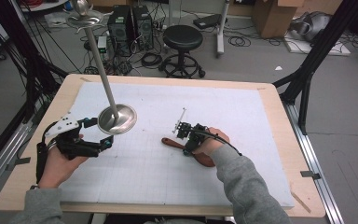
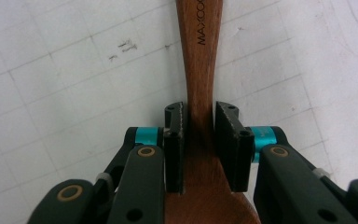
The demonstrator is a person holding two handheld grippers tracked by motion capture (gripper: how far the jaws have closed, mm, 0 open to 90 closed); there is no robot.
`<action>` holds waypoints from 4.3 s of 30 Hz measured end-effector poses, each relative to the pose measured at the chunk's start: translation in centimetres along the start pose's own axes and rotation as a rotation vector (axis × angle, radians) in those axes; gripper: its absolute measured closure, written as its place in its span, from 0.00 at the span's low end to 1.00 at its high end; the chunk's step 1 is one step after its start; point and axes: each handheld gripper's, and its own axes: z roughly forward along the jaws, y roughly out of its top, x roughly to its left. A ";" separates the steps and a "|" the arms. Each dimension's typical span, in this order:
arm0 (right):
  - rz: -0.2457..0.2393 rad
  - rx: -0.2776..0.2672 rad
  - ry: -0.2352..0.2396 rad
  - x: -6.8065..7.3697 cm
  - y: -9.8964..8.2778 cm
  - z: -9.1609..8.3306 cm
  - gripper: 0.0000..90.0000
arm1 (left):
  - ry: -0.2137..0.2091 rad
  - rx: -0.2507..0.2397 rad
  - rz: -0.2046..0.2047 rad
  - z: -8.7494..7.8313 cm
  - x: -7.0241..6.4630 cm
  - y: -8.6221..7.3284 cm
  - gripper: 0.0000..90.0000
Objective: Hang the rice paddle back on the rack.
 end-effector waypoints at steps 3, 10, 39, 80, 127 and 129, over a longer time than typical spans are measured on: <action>0.012 0.009 0.000 0.1 0.1 0.0 0.82 | 0.003 -0.010 -0.003 -0.2 0.1 0.1 0.03; 0.012 -0.018 -0.012 0.0 0.0 -0.5 0.82 | 0.009 -0.012 -0.007 -0.3 0.2 0.1 0.03; 0.113 -0.536 -0.028 -0.7 -3.0 -7.4 0.85 | 0.023 -0.022 0.004 -1.2 0.1 0.3 0.03; 0.094 -0.882 -0.018 -0.2 -0.8 -12.3 0.86 | 0.034 -0.030 -0.001 -1.8 0.0 0.3 0.03; 0.071 -0.949 -0.005 -0.1 8.4 -17.4 0.86 | 0.061 -0.031 -0.042 -3.5 0.4 0.0 0.03; 0.069 -0.949 -0.007 0.0 8.6 -17.6 0.86 | 0.061 -0.035 -0.042 -3.6 0.4 0.0 0.03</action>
